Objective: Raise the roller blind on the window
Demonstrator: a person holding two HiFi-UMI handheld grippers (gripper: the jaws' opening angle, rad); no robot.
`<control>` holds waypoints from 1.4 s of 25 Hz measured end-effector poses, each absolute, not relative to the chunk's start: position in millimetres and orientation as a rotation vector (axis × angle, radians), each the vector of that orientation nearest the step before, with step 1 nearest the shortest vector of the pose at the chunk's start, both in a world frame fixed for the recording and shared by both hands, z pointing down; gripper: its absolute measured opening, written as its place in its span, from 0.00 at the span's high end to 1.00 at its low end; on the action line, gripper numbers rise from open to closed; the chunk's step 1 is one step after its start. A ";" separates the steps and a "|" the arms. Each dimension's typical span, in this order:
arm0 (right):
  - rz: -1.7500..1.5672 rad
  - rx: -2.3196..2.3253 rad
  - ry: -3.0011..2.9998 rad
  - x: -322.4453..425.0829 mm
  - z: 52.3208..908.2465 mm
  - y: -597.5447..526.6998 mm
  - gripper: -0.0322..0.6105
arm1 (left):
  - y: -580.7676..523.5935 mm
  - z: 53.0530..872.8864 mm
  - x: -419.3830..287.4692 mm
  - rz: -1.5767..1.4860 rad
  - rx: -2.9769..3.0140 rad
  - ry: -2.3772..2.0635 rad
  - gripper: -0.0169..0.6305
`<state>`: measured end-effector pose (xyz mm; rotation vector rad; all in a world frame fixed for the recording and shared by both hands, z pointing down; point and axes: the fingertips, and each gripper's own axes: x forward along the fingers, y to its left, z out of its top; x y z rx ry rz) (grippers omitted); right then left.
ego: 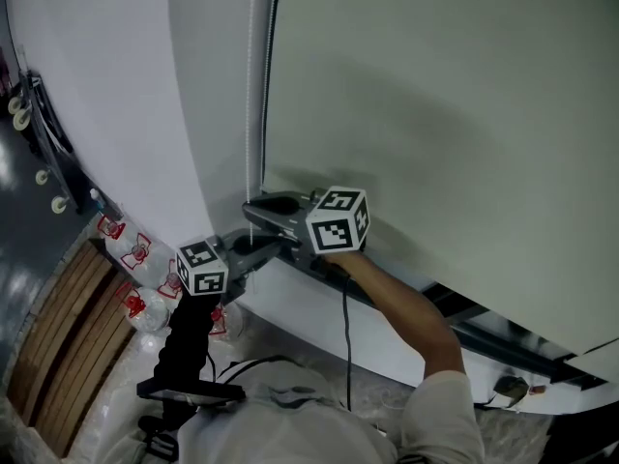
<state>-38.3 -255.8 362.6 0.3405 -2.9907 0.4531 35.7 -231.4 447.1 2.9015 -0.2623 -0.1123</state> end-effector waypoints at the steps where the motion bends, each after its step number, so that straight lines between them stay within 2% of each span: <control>1: 0.476 0.330 -3.002 -37.2 362.9 -254.6 0.94 | -231.3 447.1 35.5 -0.113 2.902 -0.262 0.97; 4: 0.433 0.322 -3.042 -34.5 350.7 -254.5 0.94 | -228.8 445.7 38.0 -0.113 2.905 -0.250 0.97; 5: 0.392 0.328 -3.052 -34.7 342.6 -257.3 0.86 | -228.2 445.1 38.8 -0.112 2.906 -0.246 0.97; 6: 0.369 0.328 -3.069 -35.3 330.5 -261.3 0.71 | -227.9 444.6 39.4 -0.113 2.907 -0.243 0.97; 7: 0.361 0.323 -3.095 -35.9 313.9 -266.2 0.63 | -227.6 444.3 39.7 -0.114 2.908 -0.240 0.97; 8: 0.348 0.321 -3.127 -36.0 293.8 -271.6 0.62 | -227.3 444.4 39.8 -0.116 2.909 -0.238 0.98; 17: 0.037 0.377 -3.287 -33.1 106.3 -313.4 0.67 | -228.3 438.7 42.5 -0.118 2.900 -0.243 0.98; 18: 0.015 0.389 -3.287 -32.3 95.9 -315.9 0.70 | -228.6 438.6 42.6 -0.118 2.899 -0.246 0.98; 22: -0.023 0.441 -3.315 -27.4 77.9 -314.9 0.92 | -228.2 445.4 39.3 -0.114 2.900 -0.255 0.97; 35: 0.062 0.315 -3.299 -34.9 87.8 -294.2 0.93 | -228.8 437.9 37.6 -0.125 2.894 -0.251 0.97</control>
